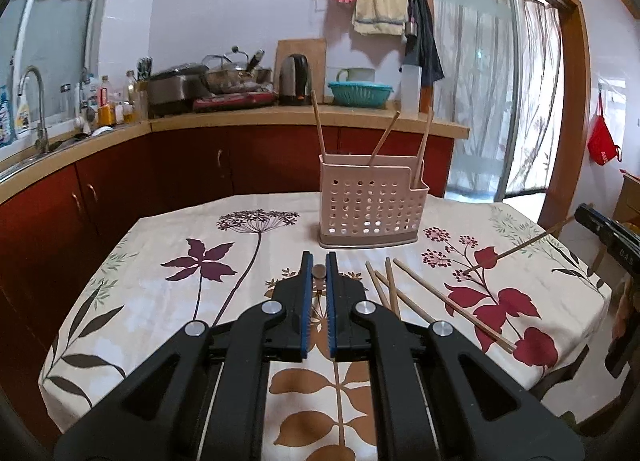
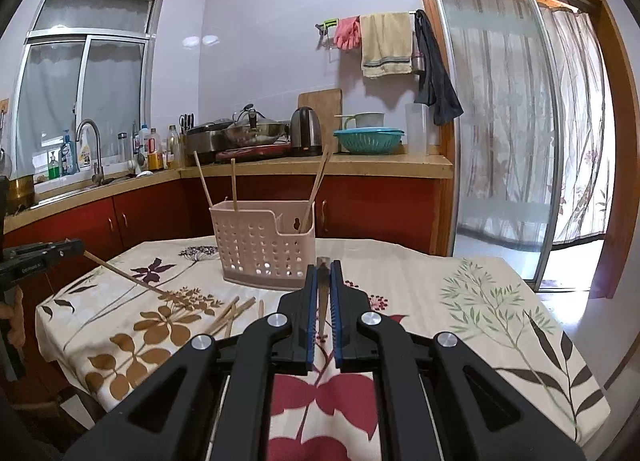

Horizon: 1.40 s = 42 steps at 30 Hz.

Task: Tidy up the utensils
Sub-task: 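Lift both held chopsticks and lower them into the beige holder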

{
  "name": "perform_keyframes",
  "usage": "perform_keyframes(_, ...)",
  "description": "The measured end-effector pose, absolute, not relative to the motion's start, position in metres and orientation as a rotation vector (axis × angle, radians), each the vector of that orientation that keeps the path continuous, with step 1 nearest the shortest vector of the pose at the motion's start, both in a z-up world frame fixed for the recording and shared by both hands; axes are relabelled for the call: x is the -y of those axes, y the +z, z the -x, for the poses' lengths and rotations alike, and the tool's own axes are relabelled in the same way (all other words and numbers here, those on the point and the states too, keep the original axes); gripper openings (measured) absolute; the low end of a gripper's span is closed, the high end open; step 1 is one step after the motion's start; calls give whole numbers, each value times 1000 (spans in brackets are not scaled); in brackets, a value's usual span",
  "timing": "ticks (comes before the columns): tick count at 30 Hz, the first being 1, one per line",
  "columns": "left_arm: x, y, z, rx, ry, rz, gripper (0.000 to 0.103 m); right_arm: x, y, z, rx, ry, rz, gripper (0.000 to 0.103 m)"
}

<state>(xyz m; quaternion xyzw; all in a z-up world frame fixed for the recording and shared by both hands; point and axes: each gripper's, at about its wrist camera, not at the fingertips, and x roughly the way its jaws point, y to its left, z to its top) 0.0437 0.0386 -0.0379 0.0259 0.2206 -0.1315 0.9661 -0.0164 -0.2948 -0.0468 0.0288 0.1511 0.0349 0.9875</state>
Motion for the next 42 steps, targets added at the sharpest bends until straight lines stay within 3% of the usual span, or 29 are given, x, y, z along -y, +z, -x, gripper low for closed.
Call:
perform_keyframes(23, -24, -6, -144, -559, -358, -59, 7, 292, -13, -80, -340, 106, -42, 7)
perform_keyframes(42, -9, 17, -185, -498, -363, -76, 7, 298, -10, -114, -305, 90, -82, 7)
